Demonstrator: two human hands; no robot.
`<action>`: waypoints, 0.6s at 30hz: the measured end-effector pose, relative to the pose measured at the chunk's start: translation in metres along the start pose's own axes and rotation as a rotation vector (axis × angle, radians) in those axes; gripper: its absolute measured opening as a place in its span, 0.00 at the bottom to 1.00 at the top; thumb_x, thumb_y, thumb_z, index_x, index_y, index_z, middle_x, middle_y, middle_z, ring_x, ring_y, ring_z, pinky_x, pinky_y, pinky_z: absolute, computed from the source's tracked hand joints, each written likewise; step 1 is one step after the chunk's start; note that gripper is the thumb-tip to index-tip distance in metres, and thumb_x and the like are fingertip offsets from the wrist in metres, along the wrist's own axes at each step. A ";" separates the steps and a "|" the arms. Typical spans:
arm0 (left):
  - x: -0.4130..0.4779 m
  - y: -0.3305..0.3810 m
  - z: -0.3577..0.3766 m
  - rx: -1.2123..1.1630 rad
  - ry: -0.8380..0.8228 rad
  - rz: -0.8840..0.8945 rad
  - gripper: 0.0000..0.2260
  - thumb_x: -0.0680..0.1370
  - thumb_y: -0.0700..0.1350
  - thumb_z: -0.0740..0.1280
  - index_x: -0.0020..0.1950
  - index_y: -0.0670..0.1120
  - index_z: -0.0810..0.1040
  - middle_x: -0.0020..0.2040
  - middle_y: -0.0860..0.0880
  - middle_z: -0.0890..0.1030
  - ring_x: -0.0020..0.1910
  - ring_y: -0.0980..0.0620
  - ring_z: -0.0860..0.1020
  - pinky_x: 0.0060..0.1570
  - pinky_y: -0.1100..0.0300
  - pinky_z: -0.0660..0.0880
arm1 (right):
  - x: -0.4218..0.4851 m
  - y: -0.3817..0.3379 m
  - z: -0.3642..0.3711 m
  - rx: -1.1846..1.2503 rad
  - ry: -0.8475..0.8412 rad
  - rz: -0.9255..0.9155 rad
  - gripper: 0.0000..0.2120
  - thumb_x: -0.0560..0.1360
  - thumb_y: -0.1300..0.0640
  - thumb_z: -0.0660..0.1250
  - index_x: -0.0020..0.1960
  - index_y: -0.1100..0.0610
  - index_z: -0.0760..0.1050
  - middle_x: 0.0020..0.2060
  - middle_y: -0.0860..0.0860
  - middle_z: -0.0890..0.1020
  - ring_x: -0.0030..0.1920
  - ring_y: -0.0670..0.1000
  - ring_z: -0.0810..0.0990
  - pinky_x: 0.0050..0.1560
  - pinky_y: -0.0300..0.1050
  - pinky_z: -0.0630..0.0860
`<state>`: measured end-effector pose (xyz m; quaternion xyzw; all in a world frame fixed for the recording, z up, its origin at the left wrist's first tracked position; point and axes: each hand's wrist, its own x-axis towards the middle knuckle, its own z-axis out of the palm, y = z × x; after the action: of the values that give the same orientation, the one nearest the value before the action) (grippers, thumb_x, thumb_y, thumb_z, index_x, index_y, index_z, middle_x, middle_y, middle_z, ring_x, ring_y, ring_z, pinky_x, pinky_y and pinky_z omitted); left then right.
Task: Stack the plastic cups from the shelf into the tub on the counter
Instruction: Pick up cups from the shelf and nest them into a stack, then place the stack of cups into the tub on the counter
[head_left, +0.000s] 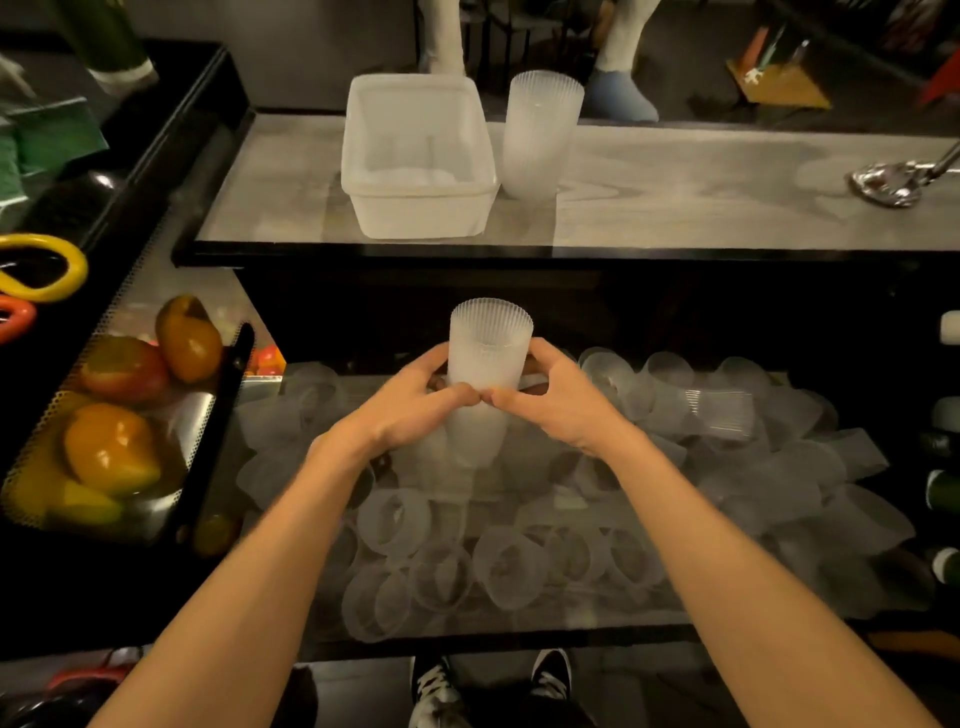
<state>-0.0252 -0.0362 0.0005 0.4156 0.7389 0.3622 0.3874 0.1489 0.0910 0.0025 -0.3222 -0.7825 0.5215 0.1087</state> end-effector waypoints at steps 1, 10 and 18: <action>0.001 0.007 -0.003 -0.003 0.003 0.022 0.29 0.79 0.51 0.71 0.78 0.60 0.64 0.56 0.58 0.77 0.51 0.54 0.79 0.45 0.60 0.77 | 0.000 -0.007 -0.005 -0.003 0.008 -0.012 0.30 0.73 0.45 0.78 0.71 0.43 0.68 0.58 0.37 0.77 0.58 0.42 0.78 0.51 0.35 0.77; 0.010 0.099 -0.047 0.031 -0.034 0.130 0.30 0.79 0.57 0.70 0.78 0.63 0.61 0.58 0.51 0.78 0.57 0.51 0.80 0.50 0.57 0.79 | 0.007 -0.082 -0.068 -0.012 0.114 -0.109 0.31 0.72 0.36 0.75 0.70 0.45 0.71 0.59 0.41 0.79 0.56 0.45 0.81 0.56 0.47 0.81; 0.024 0.175 -0.083 0.189 0.098 0.380 0.38 0.75 0.51 0.77 0.79 0.64 0.60 0.65 0.59 0.76 0.64 0.58 0.75 0.62 0.50 0.78 | 0.018 -0.145 -0.124 0.043 0.199 -0.234 0.30 0.73 0.41 0.75 0.71 0.46 0.70 0.64 0.45 0.78 0.58 0.46 0.80 0.54 0.46 0.81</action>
<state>-0.0474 0.0369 0.1803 0.5639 0.6959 0.3775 0.2349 0.1413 0.1582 0.1820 -0.2765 -0.7887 0.4875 0.2525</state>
